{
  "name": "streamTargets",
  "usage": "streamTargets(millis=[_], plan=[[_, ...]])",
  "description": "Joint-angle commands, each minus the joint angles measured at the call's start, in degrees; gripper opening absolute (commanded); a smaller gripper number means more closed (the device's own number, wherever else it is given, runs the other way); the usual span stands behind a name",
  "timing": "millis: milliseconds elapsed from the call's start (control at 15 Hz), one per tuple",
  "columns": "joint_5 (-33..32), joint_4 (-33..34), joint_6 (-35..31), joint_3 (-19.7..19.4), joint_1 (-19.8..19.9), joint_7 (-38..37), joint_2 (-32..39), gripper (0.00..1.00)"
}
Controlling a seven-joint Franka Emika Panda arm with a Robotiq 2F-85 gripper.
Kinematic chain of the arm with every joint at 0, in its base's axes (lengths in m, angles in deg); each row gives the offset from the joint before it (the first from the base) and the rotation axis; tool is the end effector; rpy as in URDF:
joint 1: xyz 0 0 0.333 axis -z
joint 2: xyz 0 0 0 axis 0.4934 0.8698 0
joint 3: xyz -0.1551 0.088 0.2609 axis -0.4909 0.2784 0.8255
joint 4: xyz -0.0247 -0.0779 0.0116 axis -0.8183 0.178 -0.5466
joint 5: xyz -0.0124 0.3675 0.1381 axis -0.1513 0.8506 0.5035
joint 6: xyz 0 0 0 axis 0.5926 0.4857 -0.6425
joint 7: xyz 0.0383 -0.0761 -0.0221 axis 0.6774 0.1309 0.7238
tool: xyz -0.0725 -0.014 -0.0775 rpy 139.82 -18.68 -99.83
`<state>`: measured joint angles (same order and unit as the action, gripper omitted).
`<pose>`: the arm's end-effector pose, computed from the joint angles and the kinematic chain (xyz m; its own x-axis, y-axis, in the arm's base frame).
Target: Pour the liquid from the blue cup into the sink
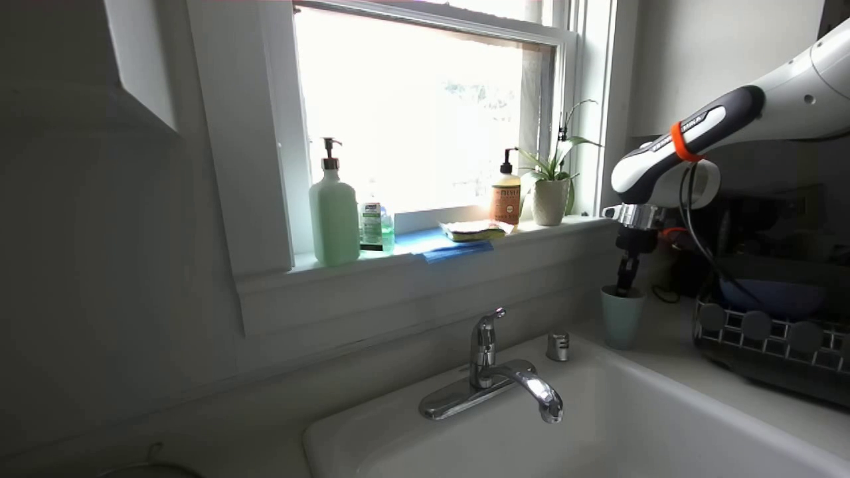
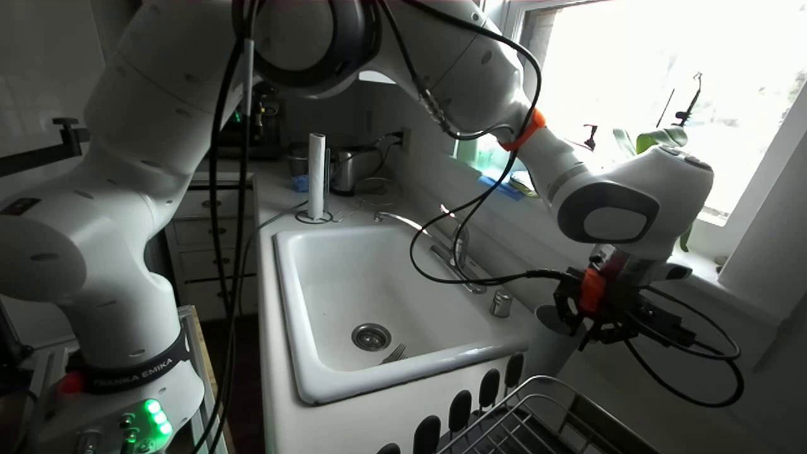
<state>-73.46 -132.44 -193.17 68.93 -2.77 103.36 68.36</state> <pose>0.5991 -0.3707 0.3072 0.9613 0.2423 0.1312 0.2509 -0.9666 -0.0529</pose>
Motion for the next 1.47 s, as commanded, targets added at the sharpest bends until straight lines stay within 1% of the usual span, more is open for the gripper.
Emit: streamTargets(millis=[0,200,467,600,933,1133,1400], plan=[[0.69,2.89,2.62,1.05,1.22,-0.58,0.42,0.51],[0.58,1.93,2.84,1.05,0.94,-0.47,-1.84,0.72],[-0.02,-2.42,1.52,1.21,-0.21,0.55,-7.47,1.0],[-0.28,-5.09,0.9,1.18,-1.14,0.47,-10.76,1.0],[-1.46,-11.95,0.84,0.15,-4.66,-2.92,-18.24,1.0],[-3.55,-15.82,-0.58,-0.8,-7.35,-7.87,-21.94,1.0],[-6.42,-19.99,-2.43,-1.43,-9.84,-14.55,-25.55,1.0]])
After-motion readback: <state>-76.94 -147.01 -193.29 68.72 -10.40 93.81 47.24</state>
